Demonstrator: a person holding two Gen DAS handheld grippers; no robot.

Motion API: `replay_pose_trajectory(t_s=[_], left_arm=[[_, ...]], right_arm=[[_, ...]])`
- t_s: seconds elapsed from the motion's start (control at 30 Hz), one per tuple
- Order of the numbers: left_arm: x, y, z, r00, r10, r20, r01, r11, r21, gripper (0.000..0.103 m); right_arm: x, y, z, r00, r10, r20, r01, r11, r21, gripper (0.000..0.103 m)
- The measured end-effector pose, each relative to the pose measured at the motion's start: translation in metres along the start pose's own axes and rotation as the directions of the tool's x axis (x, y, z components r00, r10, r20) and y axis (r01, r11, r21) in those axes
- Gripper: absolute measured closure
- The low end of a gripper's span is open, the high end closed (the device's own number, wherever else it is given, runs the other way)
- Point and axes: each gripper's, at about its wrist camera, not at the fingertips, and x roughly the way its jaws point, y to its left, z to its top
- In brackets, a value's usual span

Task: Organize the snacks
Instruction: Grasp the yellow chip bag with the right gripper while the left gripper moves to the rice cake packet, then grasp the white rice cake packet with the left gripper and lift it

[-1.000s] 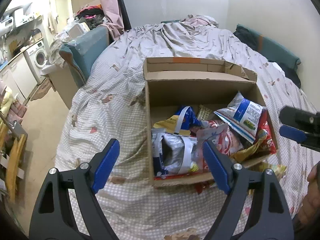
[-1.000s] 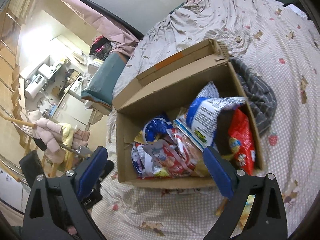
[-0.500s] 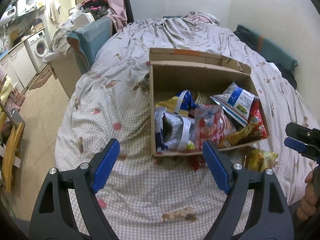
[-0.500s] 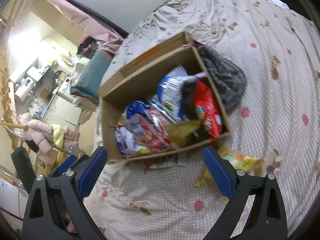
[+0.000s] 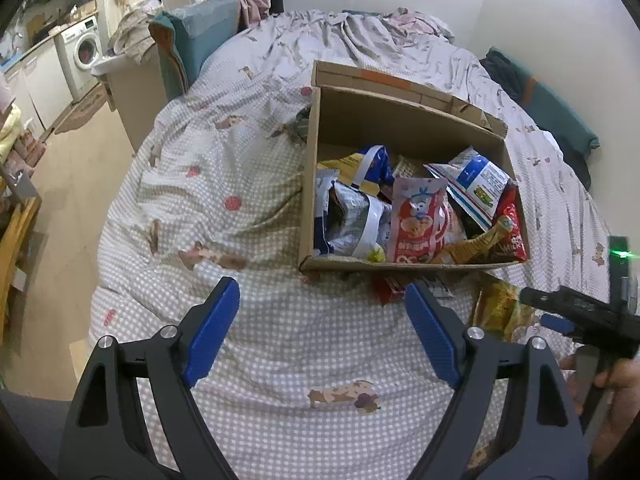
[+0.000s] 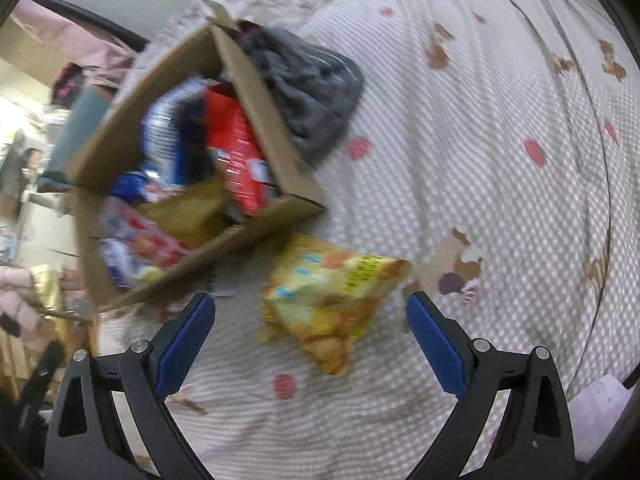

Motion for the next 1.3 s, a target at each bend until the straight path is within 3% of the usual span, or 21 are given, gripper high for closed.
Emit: replay_pose_trajectory(t_s=[0.13, 0.27, 0.3, 0.33, 0.37, 0.47, 0.7, 0.8, 0.93, 1.07, 1.17, 1.2, 1.27, 1.3], left_arm=[[0.004, 0.000, 0.000, 1.000, -0.005, -0.015, 0.005, 1.000, -0.003, 0.020], [0.010, 0.001, 0.000, 0.999, -0.006, -0.037, 0.005, 1.000, -0.016, 0.020], [0.012, 0.001, -0.001, 0.999, -0.003, -0.044, 0.002, 1.000, -0.014, 0.020], [0.015, 0.001, -0.003, 0.999, -0.002, -0.054, 0.001, 1.000, -0.012, 0.020], [0.019, 0.000, -0.005, 0.998, -0.007, -0.070, 0.006, 1.000, -0.010, 0.020], [0.035, -0.010, -0.012, 0.992, -0.024, -0.120, 0.025, 1.000, 0.000, 0.020], [0.091, -0.056, -0.020, 0.979, -0.102, -0.176, 0.109, 0.994, 0.032, 0.020], [0.116, -0.068, -0.019, 0.977, -0.128, -0.171, 0.134, 0.991, 0.025, 0.021], [0.133, -0.080, -0.016, 0.977, -0.135, -0.167, 0.152, 0.984, 0.095, 0.021], [0.140, -0.088, -0.020, 0.944, -0.221, -0.244, 0.247, 0.966, 0.080, 0.021], [0.126, -0.107, -0.031, 0.906, -0.320, -0.277, 0.369, 0.918, 0.145, 0.021], [0.121, -0.113, -0.035, 0.888, -0.354, -0.295, 0.413, 0.895, 0.167, 0.021], [0.111, -0.128, -0.048, 0.816, -0.441, -0.374, 0.530, 0.829, 0.178, 0.021], [0.106, -0.134, -0.052, 0.794, -0.459, -0.398, 0.562, 0.804, 0.194, 0.021]], right_arm=[[0.023, -0.015, 0.005, 0.995, 0.065, -0.076, -0.056, 0.991, 0.122, 0.004], [0.040, -0.012, 0.010, 0.990, 0.068, -0.122, -0.054, 0.992, 0.110, 0.006], [0.041, -0.013, 0.011, 0.991, 0.060, -0.118, -0.047, 0.992, 0.113, 0.010], [0.042, -0.014, 0.011, 0.991, 0.062, -0.120, -0.048, 0.991, 0.121, 0.025], [0.042, -0.015, 0.010, 0.989, 0.075, -0.129, -0.058, 0.990, 0.130, 0.031], [0.030, -0.018, 0.007, 0.994, 0.055, -0.099, -0.044, 0.994, 0.103, 0.037], [-0.019, -0.026, -0.007, 0.987, 0.159, -0.009, -0.157, 0.982, 0.103, 0.039], [-0.024, -0.034, -0.013, 0.979, 0.206, -0.010, -0.203, 0.970, 0.132, 0.039], [-0.034, -0.043, -0.013, 0.974, 0.225, -0.001, -0.222, 0.963, 0.150, 0.039], [-0.040, -0.043, -0.014, 0.970, 0.244, 0.003, -0.241, 0.954, 0.180, 0.039], [-0.043, -0.051, -0.010, 0.957, 0.288, 0.004, -0.281, 0.931, 0.233, 0.039], [-0.046, -0.053, -0.010, 0.957, 0.290, 0.013, -0.285, 0.928, 0.239, 0.039], [-0.052, -0.058, -0.008, 0.956, 0.293, 0.035, -0.292, 0.923, 0.252, 0.039], [-0.057, -0.062, -0.007, 0.955, 0.292, 0.052, -0.295, 0.919, 0.260, 0.039]])
